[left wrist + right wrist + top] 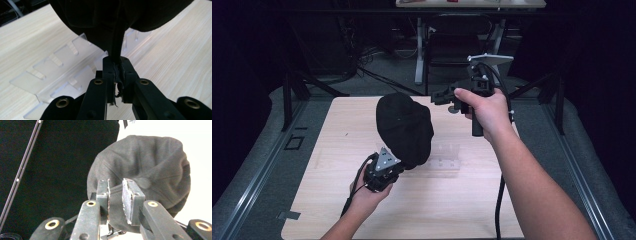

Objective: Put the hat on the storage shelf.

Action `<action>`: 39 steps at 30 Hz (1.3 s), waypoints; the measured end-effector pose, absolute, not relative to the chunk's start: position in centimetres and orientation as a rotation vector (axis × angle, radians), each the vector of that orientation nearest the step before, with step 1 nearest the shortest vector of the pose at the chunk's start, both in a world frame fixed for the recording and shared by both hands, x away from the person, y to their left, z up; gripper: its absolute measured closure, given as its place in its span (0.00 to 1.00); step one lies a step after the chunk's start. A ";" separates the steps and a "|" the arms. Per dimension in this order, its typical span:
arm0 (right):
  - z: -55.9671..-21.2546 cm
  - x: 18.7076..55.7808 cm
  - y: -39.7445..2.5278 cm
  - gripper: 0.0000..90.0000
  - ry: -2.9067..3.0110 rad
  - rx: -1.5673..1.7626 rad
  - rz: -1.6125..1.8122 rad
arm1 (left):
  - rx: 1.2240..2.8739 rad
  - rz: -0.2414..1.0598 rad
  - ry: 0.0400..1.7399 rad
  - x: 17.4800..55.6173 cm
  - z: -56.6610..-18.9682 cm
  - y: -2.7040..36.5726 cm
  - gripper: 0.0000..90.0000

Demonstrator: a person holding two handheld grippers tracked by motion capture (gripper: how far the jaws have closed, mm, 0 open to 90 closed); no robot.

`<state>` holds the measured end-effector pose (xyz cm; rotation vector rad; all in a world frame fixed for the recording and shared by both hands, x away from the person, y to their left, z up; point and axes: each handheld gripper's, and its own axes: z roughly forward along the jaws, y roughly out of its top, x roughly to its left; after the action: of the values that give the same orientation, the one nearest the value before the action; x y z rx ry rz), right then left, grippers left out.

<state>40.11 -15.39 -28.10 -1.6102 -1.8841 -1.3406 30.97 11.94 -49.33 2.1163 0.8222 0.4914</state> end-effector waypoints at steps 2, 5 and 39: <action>-28.1 40.1 -15.5 0.84 -1.891 -1.612 -1.334 | 2.130 0.480 0.845 31.0 -50.0 12.0 0.95; -28.1 40.0 -15.7 0.83 -1.894 -1.620 -1.337 | 2.124 0.478 0.851 31.1 -50.8 12.4 0.94; -28.3 39.5 -17.3 0.80 -1.923 -1.668 -1.325 | 2.005 0.445 0.953 30.0 -51.3 15.4 0.64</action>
<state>39.51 -17.29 -28.27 -1.6684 -1.9234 -1.3249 29.99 15.44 -51.30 2.0052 0.9526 0.4451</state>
